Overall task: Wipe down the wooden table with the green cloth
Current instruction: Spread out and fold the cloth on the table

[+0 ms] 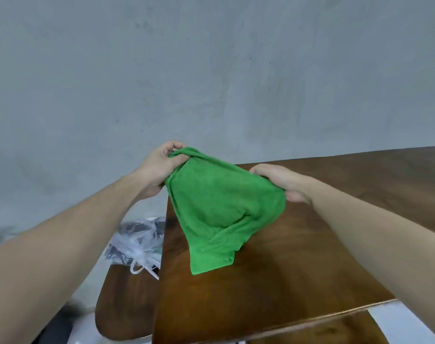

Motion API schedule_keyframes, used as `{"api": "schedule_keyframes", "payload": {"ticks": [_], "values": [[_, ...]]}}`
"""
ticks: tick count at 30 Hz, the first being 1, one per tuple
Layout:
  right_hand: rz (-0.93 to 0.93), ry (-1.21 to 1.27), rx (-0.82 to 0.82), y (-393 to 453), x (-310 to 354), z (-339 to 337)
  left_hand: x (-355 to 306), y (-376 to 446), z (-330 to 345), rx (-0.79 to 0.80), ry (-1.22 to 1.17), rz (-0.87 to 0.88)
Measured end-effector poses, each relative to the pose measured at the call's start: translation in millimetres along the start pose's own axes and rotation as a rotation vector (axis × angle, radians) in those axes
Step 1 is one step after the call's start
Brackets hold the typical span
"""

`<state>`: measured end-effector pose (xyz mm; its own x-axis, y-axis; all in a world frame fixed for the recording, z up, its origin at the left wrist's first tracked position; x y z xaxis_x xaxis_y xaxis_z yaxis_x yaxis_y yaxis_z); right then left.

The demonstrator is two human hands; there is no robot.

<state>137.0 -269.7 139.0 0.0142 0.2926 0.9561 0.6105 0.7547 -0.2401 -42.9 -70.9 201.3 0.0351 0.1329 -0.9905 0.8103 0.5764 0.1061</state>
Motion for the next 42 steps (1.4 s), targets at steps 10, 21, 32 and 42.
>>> {"api": "schedule_keyframes", "payload": {"ticks": [10, 21, 32, 42], "values": [[-0.190, 0.286, 0.027, -123.0, 54.2, 22.4, -75.7, -74.2, -11.6, 0.152, -0.022, 0.098], [-0.215, 0.093, -0.306, -103.1, 45.6, -8.9, -40.1, -40.4, -3.4, 0.138, 0.315, 0.061], [-0.212, 0.230, -0.400, 35.9, -12.7, -72.7, 54.1, 68.7, -10.2, 0.016, 0.561, 0.061], [-0.208, -0.143, -0.040, -34.3, -53.8, -39.3, 93.2, -12.4, -10.6, 0.520, 0.692, 0.104]]}}
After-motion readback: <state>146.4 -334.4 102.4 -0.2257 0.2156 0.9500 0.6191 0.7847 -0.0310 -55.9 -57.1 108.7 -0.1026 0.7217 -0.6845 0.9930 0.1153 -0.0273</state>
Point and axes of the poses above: each hand's wrist, its own y-axis towards the middle knuckle, its own z-axis out of the palm, x = y × z, the point moved 6 cm from there along y, towards the middle knuckle, and after that the axes turned 1 degree about -x, right-handed, at the moved point
